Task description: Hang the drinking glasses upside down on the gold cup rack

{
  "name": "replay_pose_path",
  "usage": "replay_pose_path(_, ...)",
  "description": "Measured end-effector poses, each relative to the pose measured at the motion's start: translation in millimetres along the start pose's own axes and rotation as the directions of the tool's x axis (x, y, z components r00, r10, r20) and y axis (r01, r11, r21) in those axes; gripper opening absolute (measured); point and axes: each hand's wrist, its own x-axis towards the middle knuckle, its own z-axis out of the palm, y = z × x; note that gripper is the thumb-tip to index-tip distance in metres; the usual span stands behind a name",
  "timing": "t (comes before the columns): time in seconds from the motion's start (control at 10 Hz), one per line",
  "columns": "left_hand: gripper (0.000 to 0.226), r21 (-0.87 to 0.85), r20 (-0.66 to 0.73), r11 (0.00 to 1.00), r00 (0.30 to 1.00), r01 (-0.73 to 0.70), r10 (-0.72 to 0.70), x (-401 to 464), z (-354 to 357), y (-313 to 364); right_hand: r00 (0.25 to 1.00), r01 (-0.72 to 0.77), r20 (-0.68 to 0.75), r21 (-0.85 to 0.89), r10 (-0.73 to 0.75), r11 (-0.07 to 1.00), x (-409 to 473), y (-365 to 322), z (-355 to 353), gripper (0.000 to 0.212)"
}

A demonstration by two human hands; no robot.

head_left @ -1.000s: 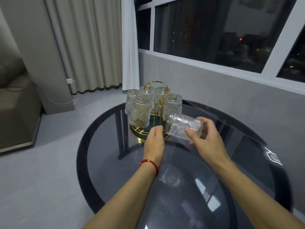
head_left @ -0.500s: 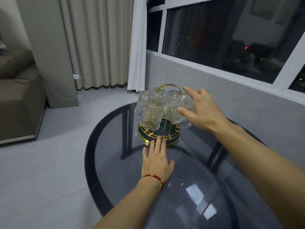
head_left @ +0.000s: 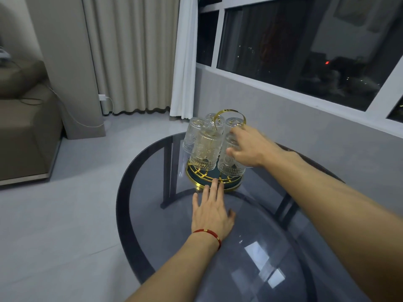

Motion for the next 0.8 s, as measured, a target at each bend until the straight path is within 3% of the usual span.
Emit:
replay_pose_path(0.1, 0.079, -0.003, 0.005, 1.0, 1.0, 0.005, -0.005, 0, 0, 0, 1.0, 0.008, 0.015, -0.009, -0.008, 1.0, 2, 1, 8, 0.052)
replay_pose_path(0.3, 0.08, -0.005, 0.008, 1.0, 1.0, 0.005, -0.004, 0, 0, 0, 1.0, 0.01, 0.006, -0.136, -0.01, 0.991, 0, 3, 8, 0.058)
replay_pose_path(0.6, 0.08, -0.036, 0.027, 0.999, 1.0, 0.015, -0.014, 3, 1, -3, 1.0, 0.007, 0.008, 0.042, -0.007, 0.999, 0, 7, 18, 0.066)
replay_pose_path(0.7, 0.079, -0.064, 0.041, 0.998, 0.999, 0.001, 0.002, 1, -3, -4, 0.991, 0.016, -0.131, 0.064, -0.007, 0.998, -18, 12, 17, 0.067)
replay_pose_path(0.8, 0.08, -0.059, 0.042, 0.998, 0.999, -0.012, 0.015, -1, -7, -6, 0.947, 0.036, -0.32, 0.089, -0.006, 0.995, -48, 19, 19, 0.053)
